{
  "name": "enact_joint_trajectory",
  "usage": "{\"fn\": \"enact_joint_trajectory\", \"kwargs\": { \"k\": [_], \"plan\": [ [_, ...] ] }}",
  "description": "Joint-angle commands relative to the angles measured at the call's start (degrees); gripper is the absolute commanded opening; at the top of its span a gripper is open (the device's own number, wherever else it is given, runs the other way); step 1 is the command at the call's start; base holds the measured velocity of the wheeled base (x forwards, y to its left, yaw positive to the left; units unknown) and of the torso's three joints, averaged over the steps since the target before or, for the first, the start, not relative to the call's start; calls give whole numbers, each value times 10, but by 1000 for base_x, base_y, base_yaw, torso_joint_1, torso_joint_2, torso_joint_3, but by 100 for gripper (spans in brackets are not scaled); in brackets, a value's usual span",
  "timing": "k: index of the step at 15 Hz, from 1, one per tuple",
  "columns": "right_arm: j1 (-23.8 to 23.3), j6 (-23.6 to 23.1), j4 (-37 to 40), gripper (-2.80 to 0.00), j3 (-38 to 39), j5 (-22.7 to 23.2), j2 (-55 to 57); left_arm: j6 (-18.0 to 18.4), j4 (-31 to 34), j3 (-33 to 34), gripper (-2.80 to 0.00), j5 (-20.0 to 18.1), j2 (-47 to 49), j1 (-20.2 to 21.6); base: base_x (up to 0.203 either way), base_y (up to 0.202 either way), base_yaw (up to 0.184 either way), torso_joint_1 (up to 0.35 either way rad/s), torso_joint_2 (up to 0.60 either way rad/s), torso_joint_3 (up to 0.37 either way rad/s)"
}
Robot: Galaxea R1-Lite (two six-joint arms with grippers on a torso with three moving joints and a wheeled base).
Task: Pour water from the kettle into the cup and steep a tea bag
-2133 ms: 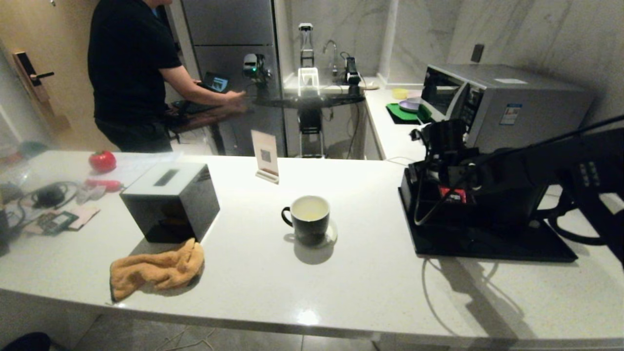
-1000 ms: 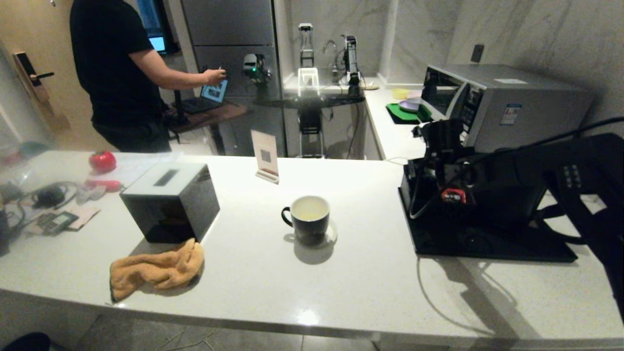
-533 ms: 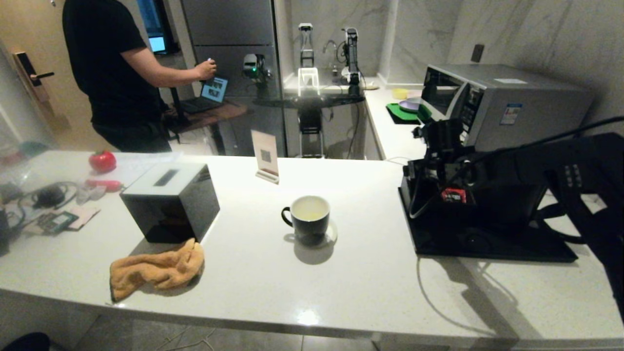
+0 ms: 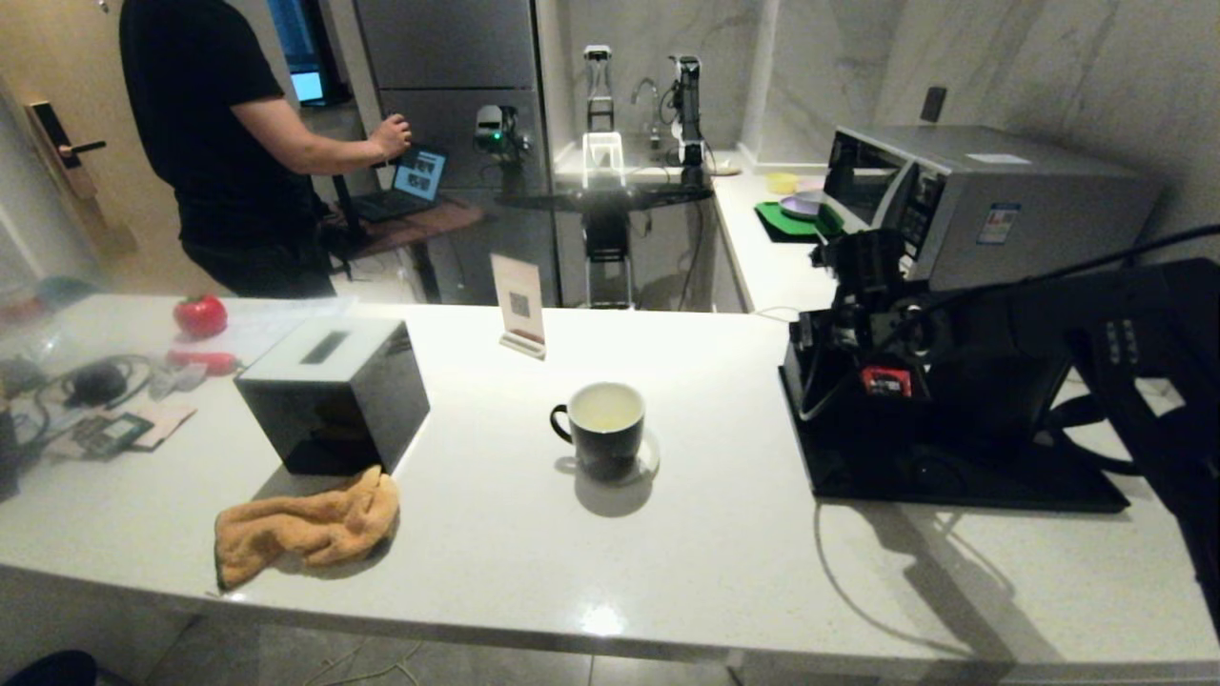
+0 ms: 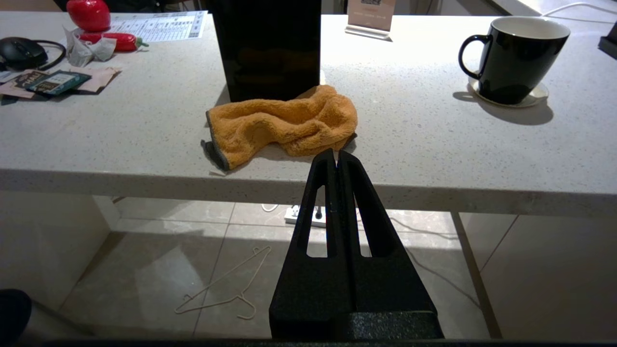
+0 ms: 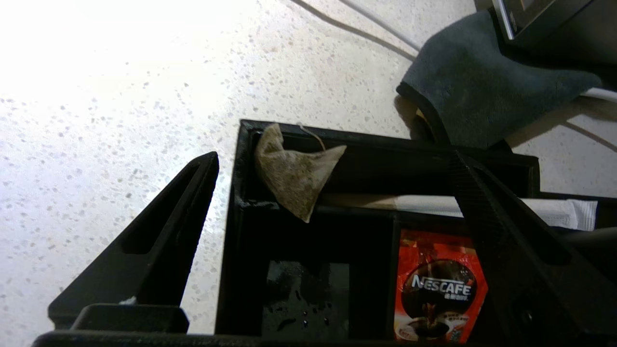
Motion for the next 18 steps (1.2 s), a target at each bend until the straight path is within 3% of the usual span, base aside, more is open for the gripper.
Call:
{"fn": "enact_joint_trajectory", "kwargs": {
  "k": [1, 6, 14, 18],
  "plan": [
    [0, 2, 9, 0, -1, -1, -1, 0, 0, 0, -280, 1, 0, 0, 0, 0, 0, 0, 0, 0],
    [0, 65, 101, 0, -57, -1, -4, 0, 0, 0, -280, 0, 0, 0, 0, 0, 0, 0, 0, 0],
    [-9, 80, 133, 0, -68, -6, -3, 0, 0, 0, -280, 0, 0, 0, 0, 0, 0, 0, 0, 0],
    [-9, 118, 154, 0, -71, -5, -5, 0, 0, 0, -280, 0, 0, 0, 0, 0, 0, 0, 0, 0]
  ]
}}
